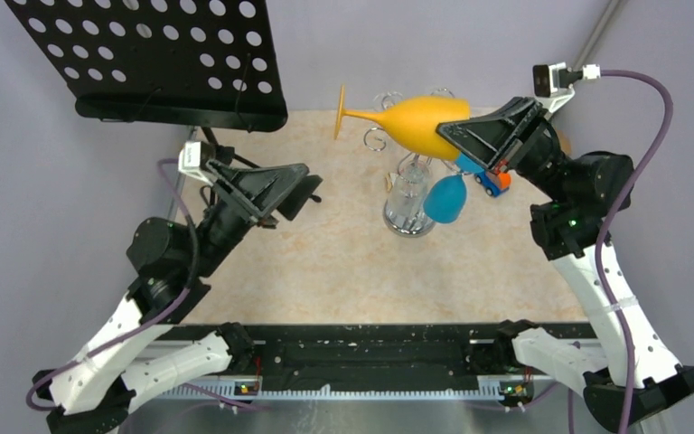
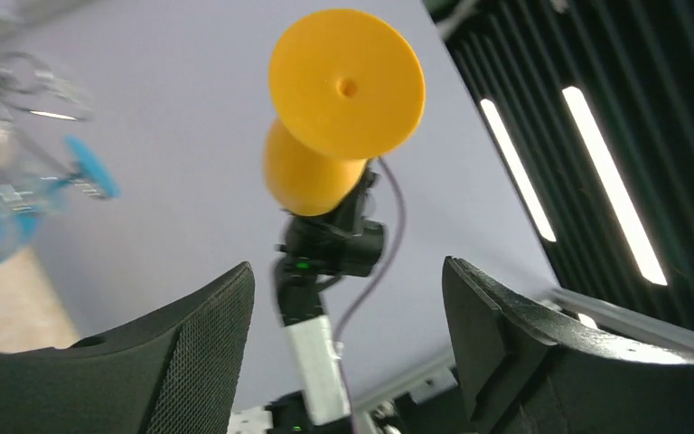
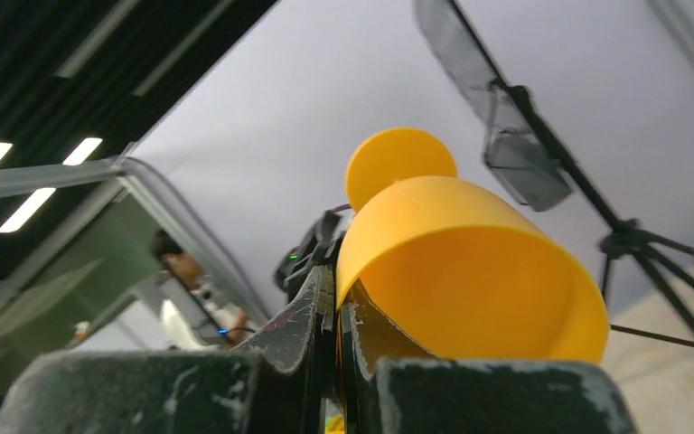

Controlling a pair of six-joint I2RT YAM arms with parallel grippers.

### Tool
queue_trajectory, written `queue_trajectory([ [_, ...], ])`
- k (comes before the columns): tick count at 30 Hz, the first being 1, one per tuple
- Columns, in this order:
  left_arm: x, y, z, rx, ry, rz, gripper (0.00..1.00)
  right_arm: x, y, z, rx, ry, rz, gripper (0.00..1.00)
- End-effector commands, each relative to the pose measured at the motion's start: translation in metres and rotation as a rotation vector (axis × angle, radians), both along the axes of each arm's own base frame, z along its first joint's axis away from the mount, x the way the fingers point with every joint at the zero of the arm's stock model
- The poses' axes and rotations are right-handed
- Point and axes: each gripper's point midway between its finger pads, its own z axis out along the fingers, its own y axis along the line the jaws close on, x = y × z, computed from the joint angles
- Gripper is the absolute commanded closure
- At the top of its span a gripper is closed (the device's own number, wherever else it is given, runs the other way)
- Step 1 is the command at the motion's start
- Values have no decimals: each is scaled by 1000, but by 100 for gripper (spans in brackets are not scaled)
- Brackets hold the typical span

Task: Take the wine glass off the wine glass rack

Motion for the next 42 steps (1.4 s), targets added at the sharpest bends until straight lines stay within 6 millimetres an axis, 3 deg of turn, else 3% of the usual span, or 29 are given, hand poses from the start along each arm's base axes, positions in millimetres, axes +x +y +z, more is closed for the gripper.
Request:
queue_trajectory([
  [1, 29, 38, -70, 279, 91, 305, 21, 20, 3, -14, -174, -19, -166, 100],
  [5, 40, 83, -116, 548, 156, 514, 21, 27, 15, -37, -288, -51, -234, 100],
  [8, 45, 125, -136, 763, 190, 683, 23, 22, 41, -50, -371, -50, -233, 100],
  [11, 52, 162, -139, 948, 197, 855, 25, 3, 79, -60, -469, -70, -215, 100],
  [15, 53, 196, -127, 1124, 176, 996, 25, -5, 125, -83, -631, -76, -250, 100],
  [17, 51, 204, -125, 1176, 144, 1023, 25, -1, 152, -110, -748, -66, -276, 100],
  [26, 32, 240, -127, 1217, 131, 1086, 27, 2, 231, -186, -1062, -71, -344, 100],
  [28, 29, 247, -125, 1218, 135, 1099, 28, 1, 246, -209, -1142, -71, -334, 100],
  [29, 27, 249, -124, 1218, 138, 1105, 28, 3, 257, -232, -1202, -66, -323, 100],
  [36, 24, 261, -119, 1245, 147, 1153, 28, 2, 288, -309, -1390, -24, -257, 100],
  [42, 25, 266, -114, 1218, 168, 1187, 28, -6, 309, -341, -1406, -36, -168, 100],
])
